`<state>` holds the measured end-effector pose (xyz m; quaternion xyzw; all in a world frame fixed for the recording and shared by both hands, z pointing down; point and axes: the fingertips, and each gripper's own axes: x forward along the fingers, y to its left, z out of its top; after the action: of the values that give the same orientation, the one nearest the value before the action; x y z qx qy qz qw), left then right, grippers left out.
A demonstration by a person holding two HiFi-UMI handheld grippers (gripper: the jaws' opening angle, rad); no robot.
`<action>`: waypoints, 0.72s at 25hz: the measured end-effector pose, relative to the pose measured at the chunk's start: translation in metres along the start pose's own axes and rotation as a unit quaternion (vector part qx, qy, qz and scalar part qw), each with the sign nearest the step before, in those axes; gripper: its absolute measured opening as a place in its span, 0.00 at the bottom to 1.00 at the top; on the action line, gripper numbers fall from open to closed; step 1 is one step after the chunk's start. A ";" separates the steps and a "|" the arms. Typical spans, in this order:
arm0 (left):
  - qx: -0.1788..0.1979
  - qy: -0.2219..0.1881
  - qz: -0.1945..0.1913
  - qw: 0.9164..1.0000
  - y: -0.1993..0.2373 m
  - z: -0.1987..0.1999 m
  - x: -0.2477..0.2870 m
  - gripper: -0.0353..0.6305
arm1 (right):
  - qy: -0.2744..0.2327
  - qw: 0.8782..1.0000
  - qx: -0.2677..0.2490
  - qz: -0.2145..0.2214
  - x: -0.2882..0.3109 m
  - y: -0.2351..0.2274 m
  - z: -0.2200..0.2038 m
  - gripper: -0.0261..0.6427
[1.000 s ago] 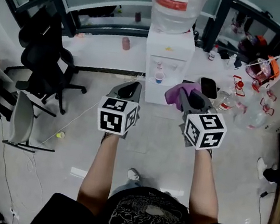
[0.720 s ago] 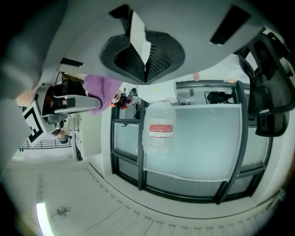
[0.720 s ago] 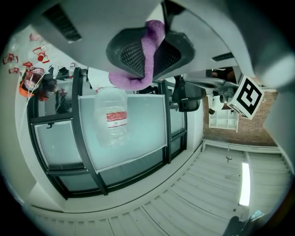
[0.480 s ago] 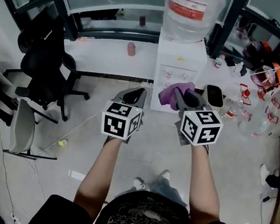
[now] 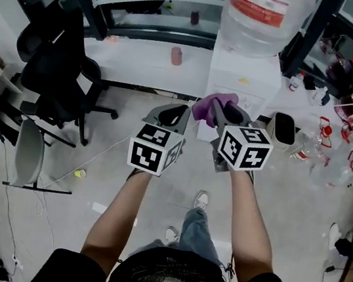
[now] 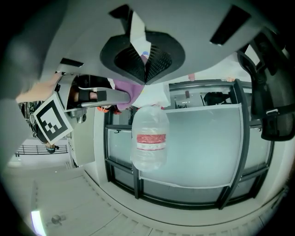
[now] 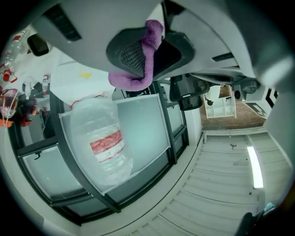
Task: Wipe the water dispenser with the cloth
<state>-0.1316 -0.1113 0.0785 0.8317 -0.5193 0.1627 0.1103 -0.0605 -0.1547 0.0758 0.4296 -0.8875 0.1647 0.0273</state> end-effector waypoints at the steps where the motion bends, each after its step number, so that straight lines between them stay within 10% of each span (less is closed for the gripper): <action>1: 0.001 0.002 0.005 1.000 0.004 0.000 0.011 0.09 | 0.003 1.000 0.006 0.003 0.011 -0.007 -0.003 0.09; 18: -0.034 0.061 0.070 0.995 0.059 -0.017 0.141 0.09 | 0.031 0.992 0.117 0.027 0.163 -0.114 -0.043 0.09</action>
<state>-0.1297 -0.2480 0.1498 0.7776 -0.5737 0.2031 0.1580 -0.0797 -0.3296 0.1779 0.4000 -0.8722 0.2814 0.0003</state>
